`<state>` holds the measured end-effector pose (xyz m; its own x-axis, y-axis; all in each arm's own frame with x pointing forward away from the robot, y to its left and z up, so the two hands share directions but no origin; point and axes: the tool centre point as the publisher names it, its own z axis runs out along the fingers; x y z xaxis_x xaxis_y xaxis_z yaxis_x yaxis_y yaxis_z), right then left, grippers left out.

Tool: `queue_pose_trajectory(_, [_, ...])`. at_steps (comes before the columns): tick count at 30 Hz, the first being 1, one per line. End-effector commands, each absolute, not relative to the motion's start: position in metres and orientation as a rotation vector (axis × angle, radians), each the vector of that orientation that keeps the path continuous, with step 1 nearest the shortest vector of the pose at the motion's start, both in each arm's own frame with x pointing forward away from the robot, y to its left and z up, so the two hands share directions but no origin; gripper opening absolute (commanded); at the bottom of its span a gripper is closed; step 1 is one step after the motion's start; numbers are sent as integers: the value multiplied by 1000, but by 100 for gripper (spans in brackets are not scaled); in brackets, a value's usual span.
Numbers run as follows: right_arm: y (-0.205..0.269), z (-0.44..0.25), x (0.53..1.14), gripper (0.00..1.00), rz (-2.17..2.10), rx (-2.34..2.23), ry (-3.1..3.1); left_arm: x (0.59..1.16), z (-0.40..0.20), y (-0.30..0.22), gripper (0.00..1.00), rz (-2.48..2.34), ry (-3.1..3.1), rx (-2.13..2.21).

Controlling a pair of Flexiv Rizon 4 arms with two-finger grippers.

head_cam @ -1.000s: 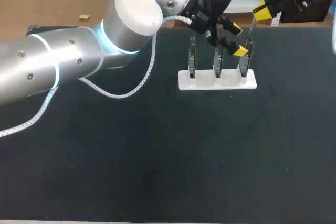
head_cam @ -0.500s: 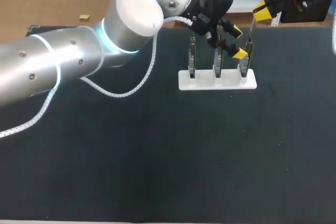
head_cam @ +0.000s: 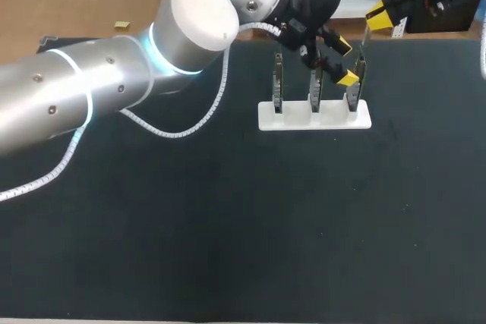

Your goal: Pick up the optical module with the left hand, and insert it into the network port with the right hand.

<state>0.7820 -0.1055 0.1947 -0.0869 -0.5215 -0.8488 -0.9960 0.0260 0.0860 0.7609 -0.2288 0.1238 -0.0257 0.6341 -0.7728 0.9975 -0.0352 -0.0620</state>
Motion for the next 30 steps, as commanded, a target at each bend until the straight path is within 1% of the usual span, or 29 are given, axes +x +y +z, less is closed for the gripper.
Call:
queue_pose_trajectory(1, [-105, 195, 782, 0, 963, -1557, 1678, 763, 123, -230, 100, -881, 1717, 1730])
queue_pose_trajectory(30, [-104, 196, 777, 0, 944, -1564, 1676, 759, 121, -230, 100, -875, 1731, 1739])
